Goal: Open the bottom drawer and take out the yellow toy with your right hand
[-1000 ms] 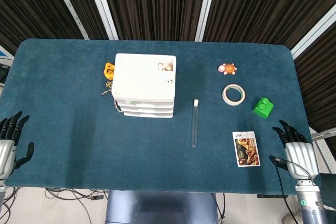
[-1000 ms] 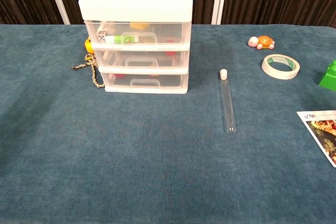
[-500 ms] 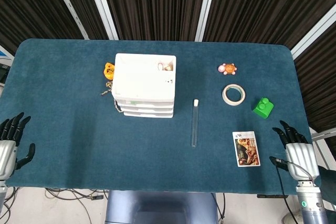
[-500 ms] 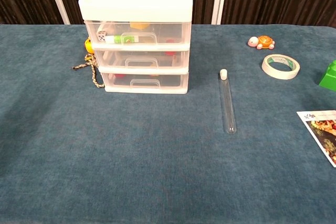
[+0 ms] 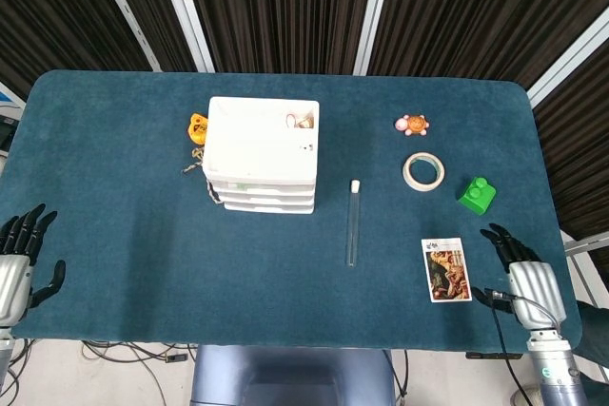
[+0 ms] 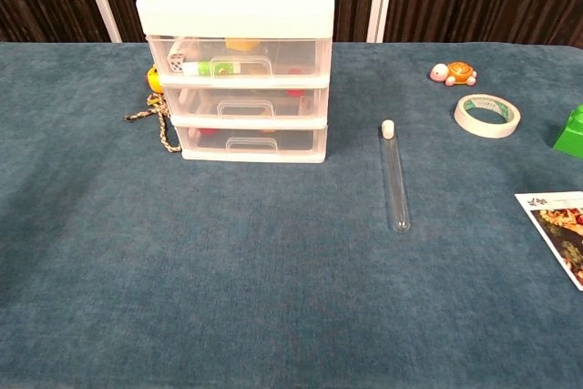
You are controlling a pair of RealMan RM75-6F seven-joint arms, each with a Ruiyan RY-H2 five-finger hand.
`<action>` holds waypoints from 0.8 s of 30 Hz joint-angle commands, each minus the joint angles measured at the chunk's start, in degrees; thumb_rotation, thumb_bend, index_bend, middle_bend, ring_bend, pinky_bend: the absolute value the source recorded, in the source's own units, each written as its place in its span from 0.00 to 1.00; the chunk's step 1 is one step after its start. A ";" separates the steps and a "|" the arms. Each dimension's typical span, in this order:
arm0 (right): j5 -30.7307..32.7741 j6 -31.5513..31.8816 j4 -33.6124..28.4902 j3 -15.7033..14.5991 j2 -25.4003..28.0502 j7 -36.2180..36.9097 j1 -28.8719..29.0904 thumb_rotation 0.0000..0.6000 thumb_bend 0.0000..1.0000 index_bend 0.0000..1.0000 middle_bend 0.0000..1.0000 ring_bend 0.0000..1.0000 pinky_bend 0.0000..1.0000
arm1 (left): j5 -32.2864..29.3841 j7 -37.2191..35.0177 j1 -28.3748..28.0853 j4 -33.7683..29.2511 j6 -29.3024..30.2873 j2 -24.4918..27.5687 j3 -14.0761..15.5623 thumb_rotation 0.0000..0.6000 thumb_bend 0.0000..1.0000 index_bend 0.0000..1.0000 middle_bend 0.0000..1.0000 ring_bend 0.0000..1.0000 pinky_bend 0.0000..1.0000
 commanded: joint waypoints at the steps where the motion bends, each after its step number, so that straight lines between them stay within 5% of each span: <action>1: -1.52 -5.65 -4.22 -2.20 3.49 11.37 2.00 1.00 0.21 0.17 0.22 0.34 0.47 | -0.18 -0.38 -0.02 0.11 0.13 0.11 -0.24 1.00 0.48 0.06 0.00 0.00 0.00; 8: -0.14 -15.84 -11.05 -0.87 1.84 20.19 8.61 1.00 0.32 0.18 0.53 0.64 0.77 | 0.27 -0.78 -0.06 0.77 0.47 0.12 -0.29 1.00 0.48 0.06 0.00 0.00 0.00; 13: 2.96 -24.79 -12.29 0.98 -2.05 27.64 14.31 1.00 0.36 0.15 0.66 0.70 0.81 | 0.26 -0.93 -0.12 0.79 0.27 0.23 -0.22 1.00 0.48 0.06 0.00 0.00 0.00; 17: 8.89 -31.43 -11.25 3.05 -6.12 25.31 18.68 1.00 0.36 0.12 0.81 0.81 0.89 | 0.16 -0.99 -0.19 0.69 0.04 0.31 -0.20 1.00 0.48 0.06 0.00 0.00 0.00; 24: 18.12 -38.48 -8.20 6.02 -14.35 20.66 24.73 1.00 0.41 0.07 0.89 0.89 0.98 | -0.13 -1.29 -0.26 0.62 -0.25 0.43 -0.24 1.00 0.48 0.06 0.00 0.00 0.00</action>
